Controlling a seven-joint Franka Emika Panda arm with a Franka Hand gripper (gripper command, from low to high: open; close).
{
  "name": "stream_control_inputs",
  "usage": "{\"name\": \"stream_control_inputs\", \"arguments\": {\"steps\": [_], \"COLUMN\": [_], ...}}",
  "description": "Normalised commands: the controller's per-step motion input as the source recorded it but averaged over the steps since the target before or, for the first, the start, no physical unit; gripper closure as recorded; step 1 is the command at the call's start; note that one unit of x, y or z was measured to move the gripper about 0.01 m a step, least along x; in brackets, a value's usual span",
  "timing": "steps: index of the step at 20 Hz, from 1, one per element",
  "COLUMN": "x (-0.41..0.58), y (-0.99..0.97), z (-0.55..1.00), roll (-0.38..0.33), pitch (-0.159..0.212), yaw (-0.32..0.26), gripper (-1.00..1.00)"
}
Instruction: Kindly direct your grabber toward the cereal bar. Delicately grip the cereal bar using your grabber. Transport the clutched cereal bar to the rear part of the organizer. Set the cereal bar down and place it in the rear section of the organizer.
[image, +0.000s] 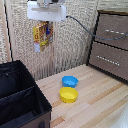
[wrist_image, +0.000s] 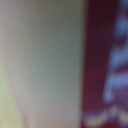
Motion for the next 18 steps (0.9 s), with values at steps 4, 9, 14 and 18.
{"name": "stream_control_inputs", "arguments": {"steps": [4,9,14,18], "x": [0.000,0.000,0.004,0.001], "y": [0.73,0.76,0.80,0.82], "z": [0.00,0.00,0.00,0.00], "roll": [0.000,0.000,0.000,-0.001], "pitch": [0.000,0.000,0.005,0.019], "yaw": [-0.163,-0.154,-0.126,-0.116], "gripper": [1.00,1.00,1.00,1.00]}}
